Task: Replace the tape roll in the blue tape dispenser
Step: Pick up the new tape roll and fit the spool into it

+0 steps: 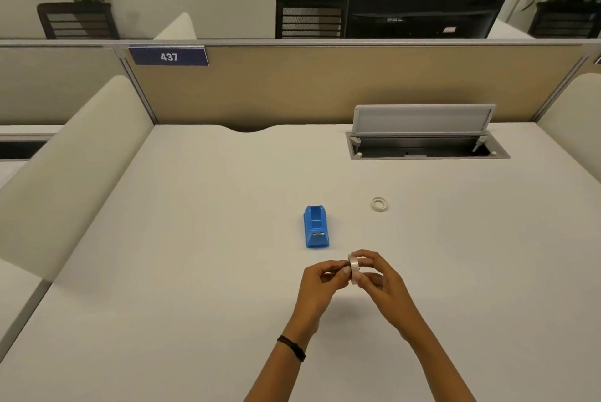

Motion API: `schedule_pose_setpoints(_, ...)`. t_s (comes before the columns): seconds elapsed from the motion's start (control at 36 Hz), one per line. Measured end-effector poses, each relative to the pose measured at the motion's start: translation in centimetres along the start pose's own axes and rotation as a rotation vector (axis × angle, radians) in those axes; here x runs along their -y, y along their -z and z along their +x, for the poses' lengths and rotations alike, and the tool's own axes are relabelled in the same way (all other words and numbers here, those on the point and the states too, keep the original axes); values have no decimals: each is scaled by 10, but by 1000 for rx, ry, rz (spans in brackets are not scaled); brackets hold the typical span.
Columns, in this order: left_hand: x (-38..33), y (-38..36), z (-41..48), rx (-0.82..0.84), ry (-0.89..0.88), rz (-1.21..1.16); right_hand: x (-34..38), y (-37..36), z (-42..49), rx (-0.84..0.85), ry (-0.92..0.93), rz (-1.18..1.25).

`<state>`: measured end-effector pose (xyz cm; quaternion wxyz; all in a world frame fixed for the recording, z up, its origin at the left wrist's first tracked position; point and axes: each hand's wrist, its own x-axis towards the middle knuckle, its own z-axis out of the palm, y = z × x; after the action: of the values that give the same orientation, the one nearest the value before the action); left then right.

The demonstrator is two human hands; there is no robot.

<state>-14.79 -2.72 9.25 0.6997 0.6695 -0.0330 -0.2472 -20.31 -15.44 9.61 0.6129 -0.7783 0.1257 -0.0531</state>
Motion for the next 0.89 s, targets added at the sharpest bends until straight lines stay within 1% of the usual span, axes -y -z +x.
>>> schedule_pose_setpoints(0.22, 1, -3, 2, -48, -7, -27, -5, -5, 0, -33, 11, -14)
schedule_pose_setpoints(0.67, -3, -4, 1, -56, -25, -45, -4, -4, 0, -38, 45, 9)
schedule_pose_setpoints(0.89, -2, 0, 2, -42, 0, -31, 0, 0, 1, 3, -27, -4)
